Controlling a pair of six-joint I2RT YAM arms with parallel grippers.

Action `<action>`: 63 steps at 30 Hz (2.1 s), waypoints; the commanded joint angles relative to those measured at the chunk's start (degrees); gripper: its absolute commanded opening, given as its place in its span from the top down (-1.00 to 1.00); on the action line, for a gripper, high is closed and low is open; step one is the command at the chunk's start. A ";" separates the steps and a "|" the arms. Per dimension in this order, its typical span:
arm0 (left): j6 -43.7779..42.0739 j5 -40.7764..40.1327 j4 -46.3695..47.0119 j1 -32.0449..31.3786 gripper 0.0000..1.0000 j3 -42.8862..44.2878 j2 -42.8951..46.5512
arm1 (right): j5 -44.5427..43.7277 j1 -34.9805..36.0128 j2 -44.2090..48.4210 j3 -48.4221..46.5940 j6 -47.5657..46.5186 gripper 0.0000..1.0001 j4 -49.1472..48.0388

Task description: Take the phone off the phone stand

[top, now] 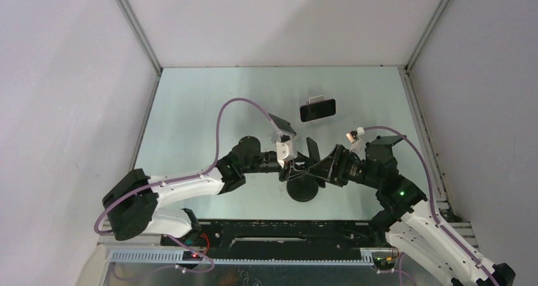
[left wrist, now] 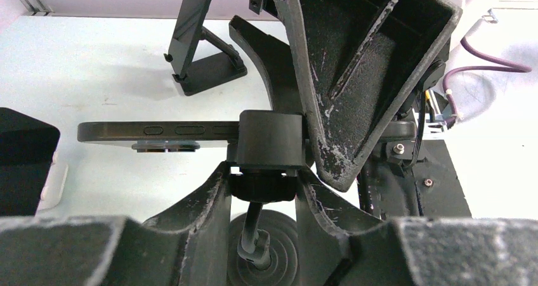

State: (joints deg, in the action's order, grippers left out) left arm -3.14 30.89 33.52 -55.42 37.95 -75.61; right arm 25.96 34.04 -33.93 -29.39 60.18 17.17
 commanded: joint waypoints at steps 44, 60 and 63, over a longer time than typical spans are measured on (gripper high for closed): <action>-16.59 -1.69 -21.82 -6.48 1.00 -8.41 31.97 | -20.61 22.54 -5.97 -6.56 3.96 -0.99 -8.21; -17.69 -1.46 -23.97 -7.54 1.00 -7.55 29.96 | -20.87 22.89 -8.65 -6.56 3.60 -0.70 -10.46; -17.69 -1.38 -23.57 -7.51 1.00 -7.54 29.58 | -21.01 22.85 -8.69 -6.54 3.48 -0.68 -10.12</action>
State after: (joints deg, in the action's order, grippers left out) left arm -19.57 27.77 8.40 -62.39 27.97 -45.78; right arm 6.33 56.58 -42.35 -33.71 64.05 8.95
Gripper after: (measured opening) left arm 0.383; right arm 0.845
